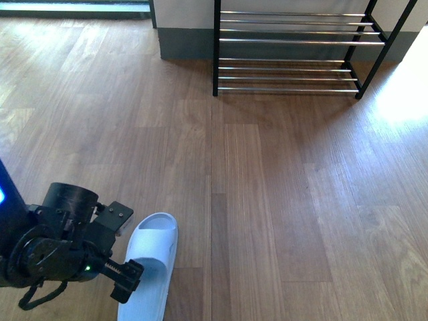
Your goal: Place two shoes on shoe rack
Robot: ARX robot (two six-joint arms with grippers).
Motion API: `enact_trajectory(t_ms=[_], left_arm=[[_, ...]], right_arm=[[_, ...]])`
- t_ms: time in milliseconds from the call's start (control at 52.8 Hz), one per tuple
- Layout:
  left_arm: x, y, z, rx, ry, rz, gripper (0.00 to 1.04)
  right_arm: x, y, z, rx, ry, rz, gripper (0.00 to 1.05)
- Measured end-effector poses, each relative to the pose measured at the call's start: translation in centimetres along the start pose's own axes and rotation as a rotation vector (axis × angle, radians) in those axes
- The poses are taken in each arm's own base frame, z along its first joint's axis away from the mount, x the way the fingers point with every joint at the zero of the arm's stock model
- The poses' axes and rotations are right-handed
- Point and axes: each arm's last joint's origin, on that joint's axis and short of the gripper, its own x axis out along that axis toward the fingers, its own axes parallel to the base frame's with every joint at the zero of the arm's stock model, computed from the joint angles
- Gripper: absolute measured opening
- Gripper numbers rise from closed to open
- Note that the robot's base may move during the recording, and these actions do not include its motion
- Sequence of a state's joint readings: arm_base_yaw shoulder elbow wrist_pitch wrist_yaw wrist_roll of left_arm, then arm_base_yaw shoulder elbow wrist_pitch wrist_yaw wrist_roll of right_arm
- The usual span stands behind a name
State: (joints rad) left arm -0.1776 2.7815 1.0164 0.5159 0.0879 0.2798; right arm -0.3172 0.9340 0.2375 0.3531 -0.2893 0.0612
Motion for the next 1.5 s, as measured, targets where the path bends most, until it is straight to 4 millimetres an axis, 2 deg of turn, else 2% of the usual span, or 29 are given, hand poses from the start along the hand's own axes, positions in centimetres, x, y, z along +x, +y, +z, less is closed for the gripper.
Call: enact_trajectory(t_ms=[227,436,587,663,1099,1213,1270,1383,1497], left_arm=[[2.1,0.3,1.6,0.017,-0.006,0.015,0.95],[2.9,0.1,2.4,0.031,-0.007,0.012,0.94],[3.6,-0.2,2.4,0.038,0.006,0.007,0.75],[4.1,-0.3,2.2,0.040,0.018,0.014,0.61],[4.3,-0.2,2.1,0.023,0.013,0.056,0.12],[4.0,-0.1,2.0,0.006,-0.002,0.083,0.02],[3.4,0.2,2.0,-0.009,-0.029,0.092,0.02],[1.6,0.7,2.5,-0.035,-0.095,0.129,0.02],[-1.4,1.6,3.6,-0.052,-0.178,0.192,0.02]], right_arm=[[0.0,0.0,0.0,0.000,0.000,0.000,0.01],[0.0,0.0,0.0,0.000,0.000,0.000,0.01],[0.0,0.0,0.0,0.000,0.000,0.000,0.01],[0.0,0.0,0.0,0.000,0.000,0.000,0.01],[0.0,0.0,0.0,0.000,0.000,0.000,0.01],[0.0,0.0,0.0,0.000,0.000,0.000,0.01],[0.0,0.0,0.0,0.000,0.000,0.000,0.01],[0.0,0.0,0.0,0.000,0.000,0.000,0.01],[0.0,0.0,0.0,0.000,0.000,0.000,0.01]])
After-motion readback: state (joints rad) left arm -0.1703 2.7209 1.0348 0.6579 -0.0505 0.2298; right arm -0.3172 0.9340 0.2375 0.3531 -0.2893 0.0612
